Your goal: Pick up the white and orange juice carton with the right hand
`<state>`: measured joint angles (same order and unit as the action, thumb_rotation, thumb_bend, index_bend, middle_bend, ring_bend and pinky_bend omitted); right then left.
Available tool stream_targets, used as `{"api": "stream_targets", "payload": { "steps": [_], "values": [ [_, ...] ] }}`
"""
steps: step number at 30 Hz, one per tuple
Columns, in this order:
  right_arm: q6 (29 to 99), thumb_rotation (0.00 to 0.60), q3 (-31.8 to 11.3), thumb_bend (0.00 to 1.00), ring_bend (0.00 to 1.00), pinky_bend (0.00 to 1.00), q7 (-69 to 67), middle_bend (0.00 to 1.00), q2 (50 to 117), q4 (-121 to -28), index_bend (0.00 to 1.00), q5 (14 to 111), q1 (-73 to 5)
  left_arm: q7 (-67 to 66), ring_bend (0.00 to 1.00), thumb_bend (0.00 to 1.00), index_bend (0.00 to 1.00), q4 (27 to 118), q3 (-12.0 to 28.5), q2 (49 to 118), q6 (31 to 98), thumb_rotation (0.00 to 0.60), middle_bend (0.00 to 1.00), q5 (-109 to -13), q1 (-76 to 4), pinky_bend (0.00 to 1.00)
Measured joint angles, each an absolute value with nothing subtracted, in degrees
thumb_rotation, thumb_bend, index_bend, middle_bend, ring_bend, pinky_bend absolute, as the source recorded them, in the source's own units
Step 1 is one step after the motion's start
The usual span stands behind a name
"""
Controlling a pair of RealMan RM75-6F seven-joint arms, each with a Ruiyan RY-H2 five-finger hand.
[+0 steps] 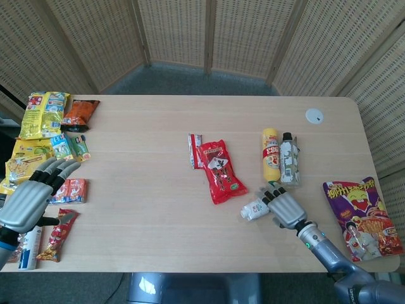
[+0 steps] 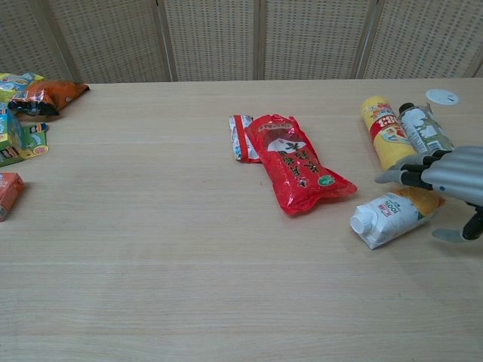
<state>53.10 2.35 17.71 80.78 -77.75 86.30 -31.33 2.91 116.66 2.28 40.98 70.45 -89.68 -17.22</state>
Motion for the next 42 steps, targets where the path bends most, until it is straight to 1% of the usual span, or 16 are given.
{"api": "stream_targets", "payload": {
  "steps": [13,14,15,16,17,18,19,21,23,32,42],
  "values": [
    [51.55,0.600,2.82,0.32,0.00,0.00,13.93,0.00,84.63,-72.16,0.00,87.88,-32.93,4.98,0.00,0.22,0.00,116.65,1.86,40.03,72.03,0.600,0.00,-90.56,-16.17,0.00],
    [51.64,0.600,2.83,0.32,0.00,0.00,13.53,0.01,84.83,-71.94,0.00,88.03,-32.98,5.16,0.00,0.22,0.00,116.58,1.80,39.99,72.16,0.600,0.00,-90.62,-16.05,0.00],
    [51.80,0.600,2.84,0.33,0.00,0.00,12.91,0.07,85.06,-71.72,0.00,88.24,-33.03,5.31,0.00,0.22,0.00,116.53,1.77,39.96,72.31,0.600,0.00,-90.65,-15.96,0.00],
    [52.01,0.600,2.84,0.33,0.02,0.00,12.38,0.17,85.23,-71.55,0.05,88.45,-33.06,5.47,0.00,0.22,0.00,116.49,1.76,39.93,72.46,0.600,0.00,-90.68,-15.88,0.00],
    [52.23,0.600,2.87,0.33,0.06,0.01,11.82,0.28,85.38,-71.39,0.11,88.71,-33.10,5.71,0.00,0.22,0.00,116.44,1.75,39.89,72.63,0.600,0.00,-90.71,-15.78,0.00],
    [52.59,0.600,2.91,0.34,0.14,0.05,11.11,0.40,85.55,-71.16,0.21,89.17,-33.18,5.92,0.00,0.22,0.00,116.40,1.75,39.85,72.76,0.600,0.00,-90.75,-15.72,0.00],
    [52.94,0.600,2.92,0.34,0.20,0.09,10.69,0.46,85.65,-71.01,0.27,89.52,-33.24,6.14,0.00,0.22,0.00,116.35,1.75,39.82,72.92,0.600,0.00,-90.81,-15.66,0.00],
    [53.45,0.600,2.82,0.35,0.36,0.23,10.05,0.63,85.83,-70.88,0.42,89.76,-33.34,6.72,0.00,0.22,0.00,116.20,1.77,39.84,73.22,0.600,0.00,-90.98,-15.55,0.00],
    [53.45,0.600,2.78,0.35,0.43,0.30,10.19,0.70,85.89,-70.85,0.49,89.67,-33.39,7.38,0.00,0.22,0.00,116.01,1.74,39.98,73.37,0.600,0.00,-91.19,-15.48,0.00],
    [53.46,0.600,2.19,0.42,0.58,0.44,11.65,0.83,85.78,-72.03,0.61,88.32,-33.27,8.68,0.00,0.22,0.00,115.93,1.83,39.65,74.22,0.600,0.00,-91.57,-15.19,0.00],
    [55.54,0.600,-0.76,0.45,0.65,0.52,15.59,0.90,81.40,-81.00,0.66,86.29,-33.56,8.07,0.00,0.22,0.00,115.56,1.87,40.49,73.03,0.600,0.00,-91.22,-15.70,0.00]
  ]
}}
